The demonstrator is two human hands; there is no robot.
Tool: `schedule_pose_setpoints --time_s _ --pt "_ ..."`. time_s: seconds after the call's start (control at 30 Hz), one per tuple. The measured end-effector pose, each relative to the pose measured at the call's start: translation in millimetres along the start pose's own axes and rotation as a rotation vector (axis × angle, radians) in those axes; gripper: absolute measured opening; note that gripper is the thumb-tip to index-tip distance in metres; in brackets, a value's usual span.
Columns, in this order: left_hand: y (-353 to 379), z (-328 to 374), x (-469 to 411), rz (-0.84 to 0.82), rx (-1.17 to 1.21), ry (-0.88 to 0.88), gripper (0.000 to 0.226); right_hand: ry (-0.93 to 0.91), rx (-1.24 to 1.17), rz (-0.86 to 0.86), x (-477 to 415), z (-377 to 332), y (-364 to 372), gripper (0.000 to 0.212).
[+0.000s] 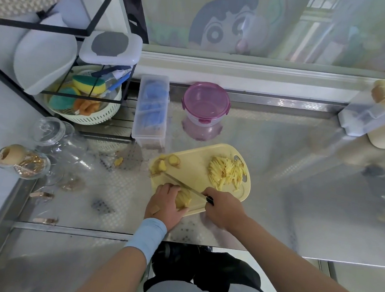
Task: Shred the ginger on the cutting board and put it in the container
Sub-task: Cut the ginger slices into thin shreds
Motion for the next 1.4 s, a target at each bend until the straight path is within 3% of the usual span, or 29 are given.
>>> schedule_pose_setpoints --time_s 0.27,0.53,0.77,0.93,1.13,1.4 --pt "0.5 -0.6 2.3 0.16 0.128 -0.075 0.043 0.024 -0.033 0.071 7.1 15.7 -6.3 0.036" --pt "-0.2 -0.3 5.0 0.178 0.215 0.01 0.043 0.028 -0.013 0.072 4.8 18.4 -6.5 0.039" --pt "-10.4 8.1 22.7 0.239 0.068 0.312 0.02 -0.005 -0.014 0.071 4.3 10.7 -0.5 0.037" --pt "5.1 12.9 7.9 0.045 -0.028 0.327 0.046 0.006 -0.001 0.069 3.9 10.4 7.2 0.03" --pt "8.5 15.0 5.4 0.003 -0.154 0.375 0.05 -0.041 0.153 0.022 6.3 -3.5 15.0 0.037" --pt "32.3 1.1 -14.0 -0.077 -0.198 0.322 0.029 -0.114 0.321 0.04 14.3 -15.8 21.9 0.047"
Point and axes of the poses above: each hand's wrist, its own x-axis away from the middle knuckle, its own y-axis out of the palm, z = x × y, the point moved 9 cm from there along -x, towards the middle knuckle, and after that the axes turned 6 degrees about -z, right-handed, at the moved point
